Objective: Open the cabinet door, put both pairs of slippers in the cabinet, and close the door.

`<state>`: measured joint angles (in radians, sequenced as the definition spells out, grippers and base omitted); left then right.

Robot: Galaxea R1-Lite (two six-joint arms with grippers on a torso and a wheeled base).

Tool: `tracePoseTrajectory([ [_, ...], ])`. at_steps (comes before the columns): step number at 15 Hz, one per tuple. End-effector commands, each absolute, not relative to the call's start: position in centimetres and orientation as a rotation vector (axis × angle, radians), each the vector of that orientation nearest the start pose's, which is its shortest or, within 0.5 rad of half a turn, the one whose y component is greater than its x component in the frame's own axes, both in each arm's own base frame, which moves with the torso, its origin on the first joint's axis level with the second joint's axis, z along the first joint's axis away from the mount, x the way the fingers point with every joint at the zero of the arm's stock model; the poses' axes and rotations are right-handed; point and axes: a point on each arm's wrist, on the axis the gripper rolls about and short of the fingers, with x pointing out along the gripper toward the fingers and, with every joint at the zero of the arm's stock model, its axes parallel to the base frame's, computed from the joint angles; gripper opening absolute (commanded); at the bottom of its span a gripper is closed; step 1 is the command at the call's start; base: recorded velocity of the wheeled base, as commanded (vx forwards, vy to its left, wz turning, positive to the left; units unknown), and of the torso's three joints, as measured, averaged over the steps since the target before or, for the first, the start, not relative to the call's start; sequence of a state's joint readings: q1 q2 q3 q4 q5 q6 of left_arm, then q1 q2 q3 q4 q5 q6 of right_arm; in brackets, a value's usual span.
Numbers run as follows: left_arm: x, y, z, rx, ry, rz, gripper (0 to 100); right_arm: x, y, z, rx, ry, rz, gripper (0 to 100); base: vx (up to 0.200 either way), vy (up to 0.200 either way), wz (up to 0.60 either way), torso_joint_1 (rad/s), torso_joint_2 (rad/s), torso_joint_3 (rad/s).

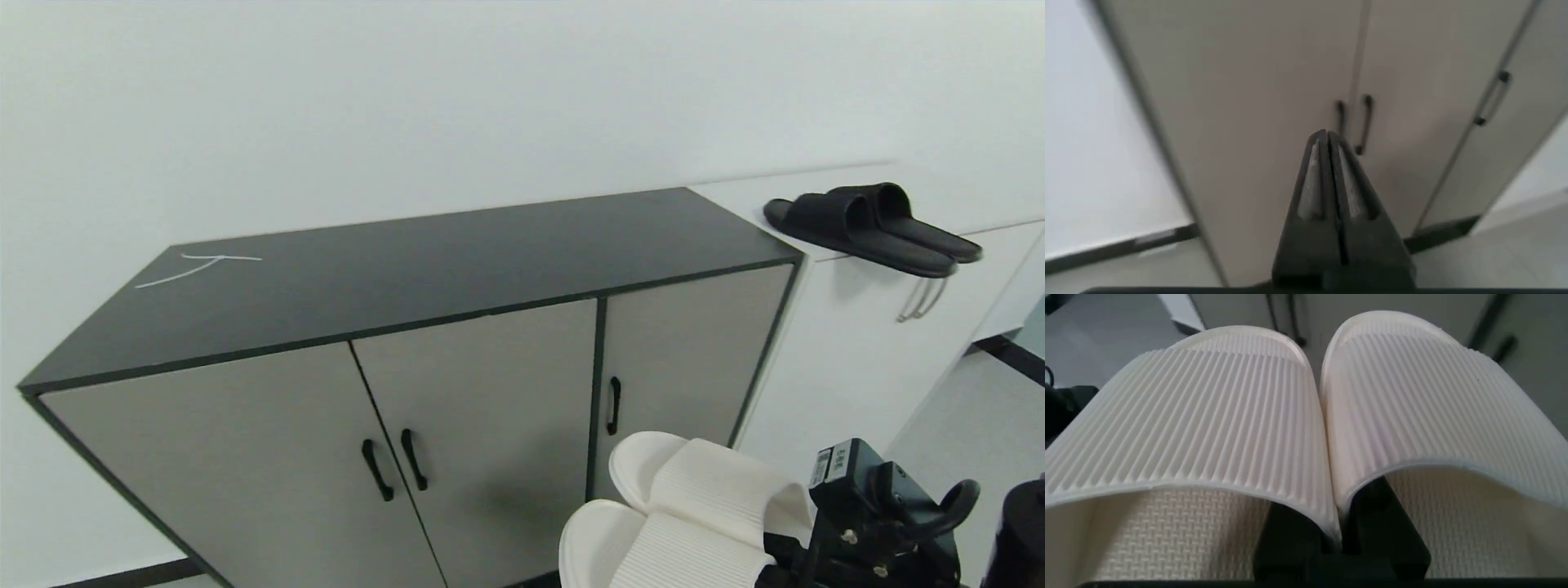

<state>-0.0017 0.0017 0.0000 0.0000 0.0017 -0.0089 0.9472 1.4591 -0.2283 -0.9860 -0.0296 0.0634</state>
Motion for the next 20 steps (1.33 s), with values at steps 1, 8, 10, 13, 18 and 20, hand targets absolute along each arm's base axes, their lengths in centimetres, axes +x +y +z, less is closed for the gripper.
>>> tracePoseTrajectory([
  [1, -2.3, 0.0, 7.6, -0.011, 0.002, 0.000, 100, 11.4, 15.7, 13.2, -0.064, 0.259, 0.906, 0, 0.000, 0.000, -0.60, -0.232, 0.52, 0.290],
  [8, -2.3, 0.0, 7.6, -0.008, 0.002, 0.000, 100, 11.4, 15.8, 13.2, -0.074, 0.257, 0.905, 0, 0.000, 0.000, -0.43, -0.209, 0.49, 0.283],
  [10, -2.3, 0.0, 7.6, -0.008, 0.000, 0.000, 100, 11.4, 15.7, 13.1, -0.078, 0.257, 0.906, 0, 0.000, 0.000, 0.00, -0.144, 0.36, 0.215],
  [13, -2.3, 0.0, 7.6, -0.008, 0.000, 0.000, 100, 10.8, 16.2, 13.1, -0.084, 0.257, 0.931, 0, 0.000, 0.000, 0.00, -0.028, 0.10, 0.054],
  [18, -2.3, 0.0, 7.6, -0.008, 0.000, 0.000, 100, 10.1, 17.3, 12.1, -0.126, 0.285, 0.872, 0, 0.000, 0.000, 0.24, 0.001, 0.00, 0.002],
  [20, -2.3, 0.0, 7.6, -0.008, 0.002, 0.000, 100, 10.1, 17.2, 12.2, -0.125, 0.283, 0.872, 0, 0.000, 0.000, 0.60, -0.002, 0.00, 0.000],
])
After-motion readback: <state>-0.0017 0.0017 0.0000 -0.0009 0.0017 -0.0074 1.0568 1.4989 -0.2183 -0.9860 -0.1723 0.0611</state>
